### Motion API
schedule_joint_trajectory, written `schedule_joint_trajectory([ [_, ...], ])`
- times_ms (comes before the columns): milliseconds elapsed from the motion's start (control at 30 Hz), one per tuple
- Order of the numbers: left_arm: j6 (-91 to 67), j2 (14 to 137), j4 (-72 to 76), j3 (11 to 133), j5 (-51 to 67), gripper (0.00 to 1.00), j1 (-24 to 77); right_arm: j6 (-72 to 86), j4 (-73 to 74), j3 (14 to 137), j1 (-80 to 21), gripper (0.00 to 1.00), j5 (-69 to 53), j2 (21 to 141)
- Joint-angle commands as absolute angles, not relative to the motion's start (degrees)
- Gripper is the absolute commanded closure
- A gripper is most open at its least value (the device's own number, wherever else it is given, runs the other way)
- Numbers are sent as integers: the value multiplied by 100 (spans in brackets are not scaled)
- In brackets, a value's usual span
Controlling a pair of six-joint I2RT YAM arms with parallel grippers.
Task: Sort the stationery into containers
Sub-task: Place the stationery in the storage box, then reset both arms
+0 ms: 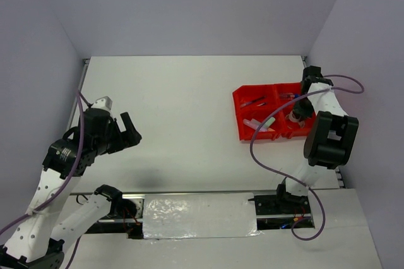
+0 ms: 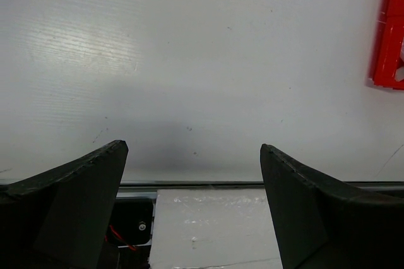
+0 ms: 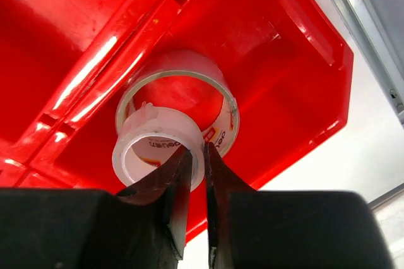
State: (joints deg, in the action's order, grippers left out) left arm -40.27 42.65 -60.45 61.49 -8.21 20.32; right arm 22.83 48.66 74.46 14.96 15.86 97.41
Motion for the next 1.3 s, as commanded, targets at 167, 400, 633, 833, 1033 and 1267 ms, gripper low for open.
schedule_joint_trajectory([
  [167,-3665,4526,-5872,6416,-967,1,2004,2276,4614,7286,1538,57,1626,9712],
  [400,-3569,4763,-5704,6486,-861,1,2004,2224,4851,7654,1538,49,1372,9326],
  [633,-3656,5360,-5897,7134,-1195,1,1995,1829,5501,8411,1319,42,317,7736],
  [833,-3525,6257,-6362,8471,-1923,1,1995,1020,5395,8182,-402,36,-63,6145],
  [1033,-3287,6443,-6460,9228,-2618,1,1995,1002,6150,8770,-756,0,53,4863],
  [1267,-3199,5416,-5670,8730,-2961,1,1995,1152,6925,9255,-817,0,53,3624],
])
